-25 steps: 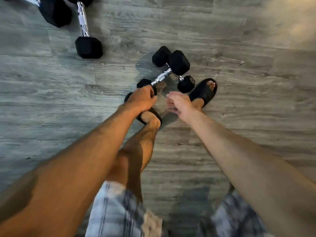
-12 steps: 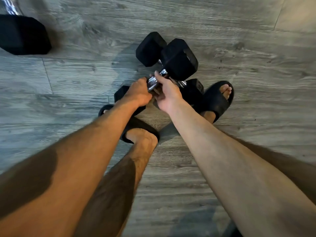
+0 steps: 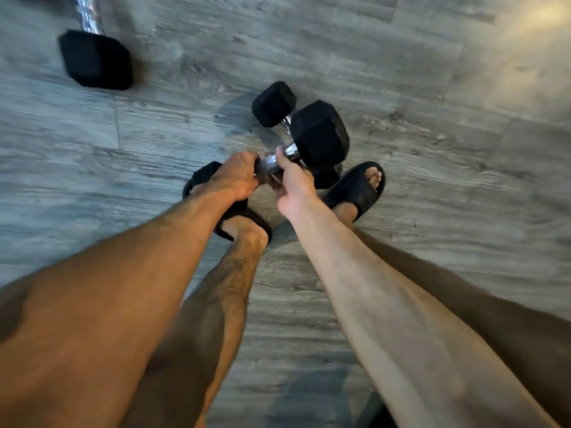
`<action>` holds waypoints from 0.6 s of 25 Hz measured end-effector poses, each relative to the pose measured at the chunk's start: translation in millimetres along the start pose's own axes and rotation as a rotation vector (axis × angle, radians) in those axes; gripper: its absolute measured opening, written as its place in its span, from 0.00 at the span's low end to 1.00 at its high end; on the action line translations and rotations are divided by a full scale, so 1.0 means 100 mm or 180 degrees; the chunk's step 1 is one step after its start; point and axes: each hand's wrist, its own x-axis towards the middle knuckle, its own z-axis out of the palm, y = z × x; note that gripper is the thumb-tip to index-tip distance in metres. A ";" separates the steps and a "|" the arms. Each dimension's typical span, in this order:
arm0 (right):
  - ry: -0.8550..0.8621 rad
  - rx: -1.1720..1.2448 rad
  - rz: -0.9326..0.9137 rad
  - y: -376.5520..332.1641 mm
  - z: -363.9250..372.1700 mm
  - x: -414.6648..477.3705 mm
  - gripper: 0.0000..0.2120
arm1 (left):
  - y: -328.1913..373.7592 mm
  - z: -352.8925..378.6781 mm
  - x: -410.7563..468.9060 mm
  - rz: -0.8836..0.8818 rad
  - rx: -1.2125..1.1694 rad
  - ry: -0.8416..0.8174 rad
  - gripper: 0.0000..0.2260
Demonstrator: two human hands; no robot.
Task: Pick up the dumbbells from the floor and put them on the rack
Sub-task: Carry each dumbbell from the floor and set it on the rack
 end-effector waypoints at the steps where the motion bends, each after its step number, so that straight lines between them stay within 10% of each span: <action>1: -0.0009 -0.0038 0.0004 -0.01 -0.02 -0.29 0.23 | 0.06 -0.10 -0.27 0.0010 -0.0045 -0.0012 0.11; 6: -0.0229 -0.0500 0.0043 -0.05 -0.03 -1.81 0.05 | 0.29 -0.56 -1.71 -0.0084 -0.0344 0.0291 0.11; 15: -0.0988 -0.2151 -0.0596 0.24 0.05 -3.92 0.09 | 0.24 -0.87 -4.01 -0.0267 -0.2176 0.1142 0.15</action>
